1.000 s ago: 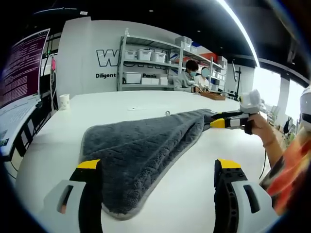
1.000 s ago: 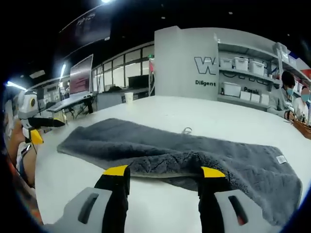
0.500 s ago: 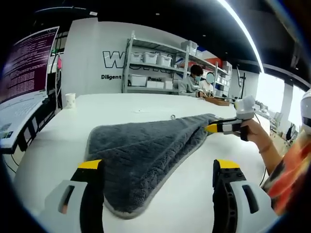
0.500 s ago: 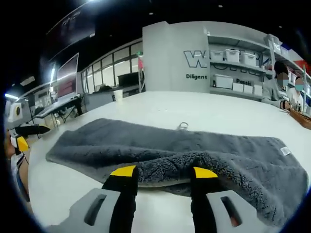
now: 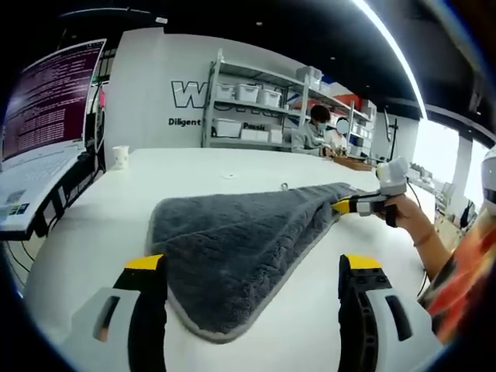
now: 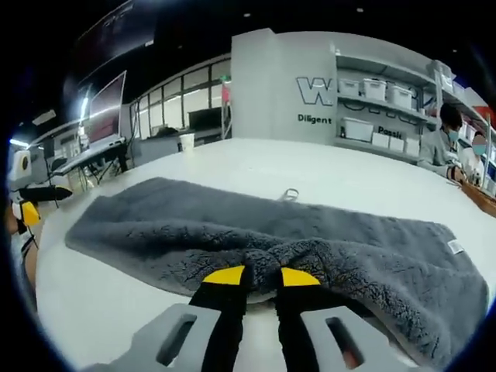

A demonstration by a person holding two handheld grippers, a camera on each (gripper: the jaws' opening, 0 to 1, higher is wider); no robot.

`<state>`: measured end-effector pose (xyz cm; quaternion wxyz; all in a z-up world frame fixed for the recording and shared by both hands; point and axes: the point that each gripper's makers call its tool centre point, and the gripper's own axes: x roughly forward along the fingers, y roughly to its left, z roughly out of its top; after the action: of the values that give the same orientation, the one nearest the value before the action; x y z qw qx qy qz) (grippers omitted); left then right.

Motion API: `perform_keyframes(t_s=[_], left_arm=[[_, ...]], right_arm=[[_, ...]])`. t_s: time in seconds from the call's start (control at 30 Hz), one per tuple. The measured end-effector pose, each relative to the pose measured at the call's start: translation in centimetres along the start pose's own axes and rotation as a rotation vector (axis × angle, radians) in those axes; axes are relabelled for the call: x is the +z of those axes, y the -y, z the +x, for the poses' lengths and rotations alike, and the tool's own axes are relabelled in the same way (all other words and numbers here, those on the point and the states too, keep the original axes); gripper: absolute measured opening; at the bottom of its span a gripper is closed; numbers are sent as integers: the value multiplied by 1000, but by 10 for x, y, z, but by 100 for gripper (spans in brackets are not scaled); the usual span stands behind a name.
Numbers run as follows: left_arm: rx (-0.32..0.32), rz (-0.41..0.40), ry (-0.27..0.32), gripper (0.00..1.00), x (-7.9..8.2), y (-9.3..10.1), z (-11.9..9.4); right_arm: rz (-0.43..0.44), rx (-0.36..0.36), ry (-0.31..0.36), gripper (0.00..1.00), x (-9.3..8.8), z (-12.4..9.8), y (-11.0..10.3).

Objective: Open the folded towel by lifting each exposed corner and separating the folded layers until the towel lies flat within the target outline without major curled edges

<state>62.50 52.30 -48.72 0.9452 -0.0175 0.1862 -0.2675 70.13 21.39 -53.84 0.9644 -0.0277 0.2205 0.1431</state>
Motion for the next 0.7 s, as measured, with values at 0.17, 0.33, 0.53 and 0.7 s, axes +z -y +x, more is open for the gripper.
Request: perform_keyframes(t_s=[0.17, 0.33, 0.53, 0.7], left_arm=[[-3, 2, -14, 90, -3, 2, 1], [-11, 6, -15, 90, -3, 4, 2], [-22, 12, -23, 90, -5, 8, 3], [-27, 19, -29, 90, -5, 10, 3]], right_arm=[[-22, 1, -5, 1, -2, -6, -2], [-28, 2, -2, 0, -1, -15, -5], [-43, 0, -16, 0, -5, -33, -11], [-70, -17, -25, 0, -6, -43, -13]])
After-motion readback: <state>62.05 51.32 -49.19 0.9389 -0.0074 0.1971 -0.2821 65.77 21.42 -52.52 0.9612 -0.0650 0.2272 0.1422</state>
